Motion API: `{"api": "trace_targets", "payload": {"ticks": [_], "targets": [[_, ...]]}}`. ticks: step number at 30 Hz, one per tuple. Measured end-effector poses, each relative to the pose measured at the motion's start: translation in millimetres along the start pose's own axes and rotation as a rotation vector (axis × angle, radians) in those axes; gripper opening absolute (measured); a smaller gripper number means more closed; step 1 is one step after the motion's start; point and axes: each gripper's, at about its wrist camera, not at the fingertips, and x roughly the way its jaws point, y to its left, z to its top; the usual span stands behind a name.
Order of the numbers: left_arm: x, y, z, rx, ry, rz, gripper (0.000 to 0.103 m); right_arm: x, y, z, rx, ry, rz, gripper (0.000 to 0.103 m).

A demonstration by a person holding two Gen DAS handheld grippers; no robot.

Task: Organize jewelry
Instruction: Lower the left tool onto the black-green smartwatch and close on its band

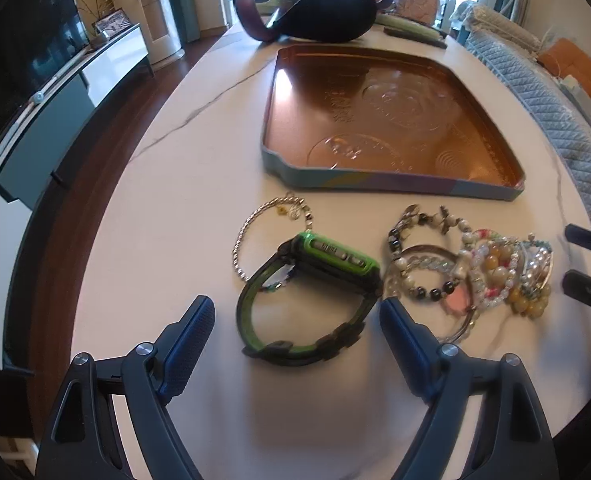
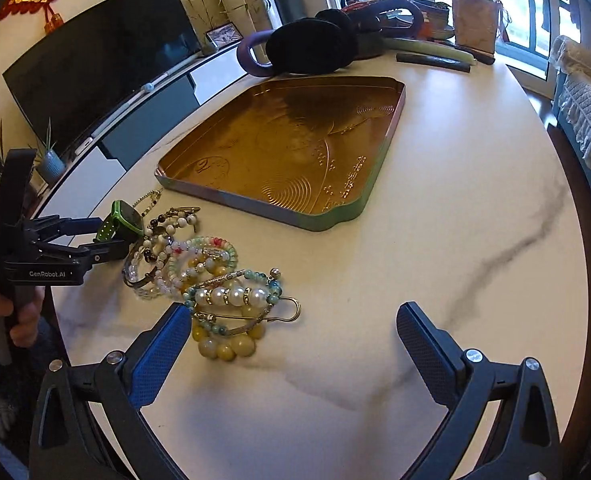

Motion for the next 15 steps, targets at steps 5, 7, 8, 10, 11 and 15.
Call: {"api": "trace_targets", "payload": {"ticks": [5, 7, 8, 10, 11, 15], "targets": [[-4, -13, 0, 0.064, -0.021, -0.002, 0.060, -1, -14, 2, 0.059, -0.009, 0.015, 0.076], [-8, -16, 1, 0.063, -0.024, -0.028, 0.059, -1, -13, 2, 0.058, -0.012, 0.028, 0.060], [-10, -18, 1, 0.064, -0.028, -0.034, 0.059, -1, -11, 1, 0.050, -0.014, 0.028, 0.048], [-15, -21, 1, 0.064, -0.048, -0.031, 0.059, -4, -3, 0, 0.014, -0.024, 0.022, 0.033], [-18, -22, 0, 0.064, -0.056, -0.031, 0.059, -5, 0, 0, -0.001, -0.028, 0.023, 0.026], [-28, -19, 1, 0.027, -0.086, -0.045, 0.058, -6, 15, -3, -0.071, -0.028, 0.042, 0.012]]}}
